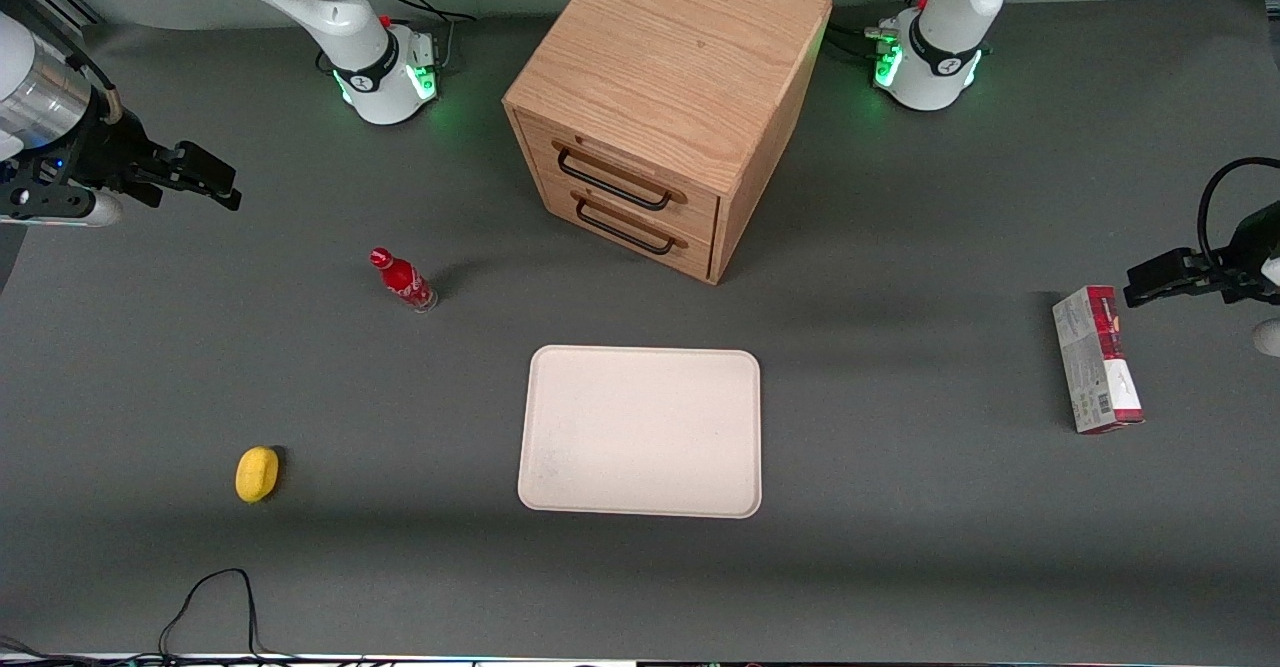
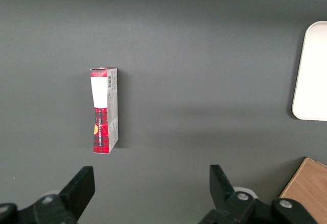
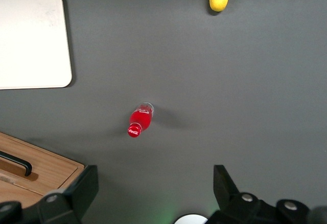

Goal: Open upper drawer
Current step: 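Move the right gripper from rest toward the wooden cabinet's drawers, then hook the right gripper onto the upper drawer's black handle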

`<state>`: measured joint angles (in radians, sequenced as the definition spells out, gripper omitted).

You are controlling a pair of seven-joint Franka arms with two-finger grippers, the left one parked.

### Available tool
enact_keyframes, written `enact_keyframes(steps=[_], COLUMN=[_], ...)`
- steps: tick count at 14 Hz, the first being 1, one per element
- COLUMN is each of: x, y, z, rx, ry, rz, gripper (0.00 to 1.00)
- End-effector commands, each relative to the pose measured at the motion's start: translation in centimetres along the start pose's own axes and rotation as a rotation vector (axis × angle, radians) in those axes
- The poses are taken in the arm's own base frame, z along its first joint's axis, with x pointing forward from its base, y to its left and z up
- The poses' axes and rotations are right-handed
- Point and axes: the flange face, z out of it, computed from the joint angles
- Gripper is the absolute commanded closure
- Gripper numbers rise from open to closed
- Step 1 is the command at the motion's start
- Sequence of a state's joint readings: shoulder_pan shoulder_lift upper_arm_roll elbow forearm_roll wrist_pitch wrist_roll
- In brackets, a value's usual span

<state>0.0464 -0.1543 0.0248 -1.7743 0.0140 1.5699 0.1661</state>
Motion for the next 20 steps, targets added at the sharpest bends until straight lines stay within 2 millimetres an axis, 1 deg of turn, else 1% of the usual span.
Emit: enact_keyframes(steps=[1,4,5,6,8,10,11,12,13,15,16,17,18,20], x=[0.4,0.6,1.2,1.9,2.3,1.7,1.8,2.3,2.9,3.6,3.5,2.5,1.6,-0.9], y=[-0.6,-0.5,-0.7,-1.4,-5.2,-9.1,-11.2,-13.2,-15.7,-20.4,-22.8,-24.9,-26.5,-29.9], z=[-0.4,-0.6,-0.4,-0.3,0.1,-0.1,0.2,1.7,2.8,1.7,1.5,1.2,1.5,2.3], rx=[-0.007,-0.005,-0.003,0.002,0.045,0.07,0.073,0.076,0.087,0.133,0.154,0.167,0.175,0.195], ry=[0.005,0.01,0.006,0.004,-0.01,-0.013,-0.017,-0.045,-0.063,-0.029,-0.033,-0.038,-0.048,-0.065], rz=[0.014,0.006,0.006,-0.003,-0.048,-0.112,-0.163,-0.214,-0.306,-0.492,-0.544,-0.591,-0.644,-0.886], gripper=[0.0,0.0,0.0,0.0,0.0,0.0,0.0,0.0,0.0,0.0,0.0,0.0,0.0,0.0])
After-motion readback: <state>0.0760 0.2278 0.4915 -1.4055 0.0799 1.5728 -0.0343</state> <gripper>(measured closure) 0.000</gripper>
